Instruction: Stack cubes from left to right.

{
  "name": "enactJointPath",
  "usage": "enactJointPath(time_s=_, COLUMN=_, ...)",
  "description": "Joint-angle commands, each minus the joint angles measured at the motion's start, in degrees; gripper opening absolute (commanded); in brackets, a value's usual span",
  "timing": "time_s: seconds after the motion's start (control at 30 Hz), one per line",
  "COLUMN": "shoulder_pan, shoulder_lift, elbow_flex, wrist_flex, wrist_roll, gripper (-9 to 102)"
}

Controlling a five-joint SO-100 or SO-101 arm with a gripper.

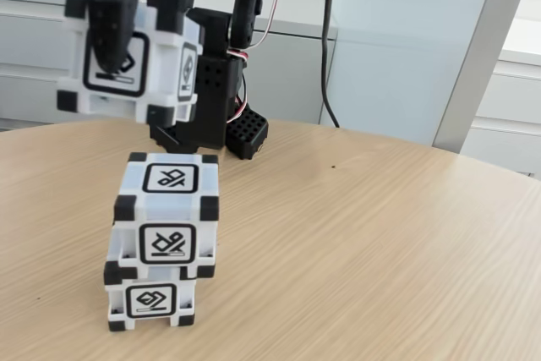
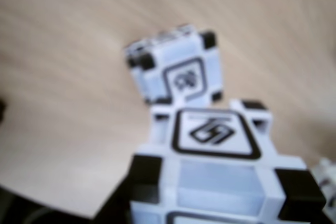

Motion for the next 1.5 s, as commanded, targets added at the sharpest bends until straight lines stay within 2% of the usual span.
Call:
enactJointPath(time_s=0.0, shoulder_pan=-0.4, shoulder_lift=-0.2, elbow_flex=-1.7, wrist_flex=0.4, wrist_roll=-1.7, gripper=0)
enactJointPath(time_s=0.43, shoulder_pan=-0.5, shoulder_lift=-0.5, elbow_flex=-1.6, wrist_flex=0.4, wrist_roll=-12.2, gripper=0)
enactJointPath(time_s=1.1, shoulder_pan=-1.9, shoulder_lift=-4.8, elbow_flex=-1.7, wrist_flex=0.3, wrist_roll=-18.0, gripper=0)
enactJointPath(time_s=1.3, shoulder_pan=-8.1, shoulder_lift=-4.7, elbow_flex=-1.7, wrist_flex=0.3, wrist_roll=-14.7, gripper=0)
enactJointPath(time_s=1.47, shoulder_pan=-7.6, shoulder_lift=-4.7, elbow_flex=-1.7, wrist_flex=0.3, wrist_roll=-12.2, gripper=0)
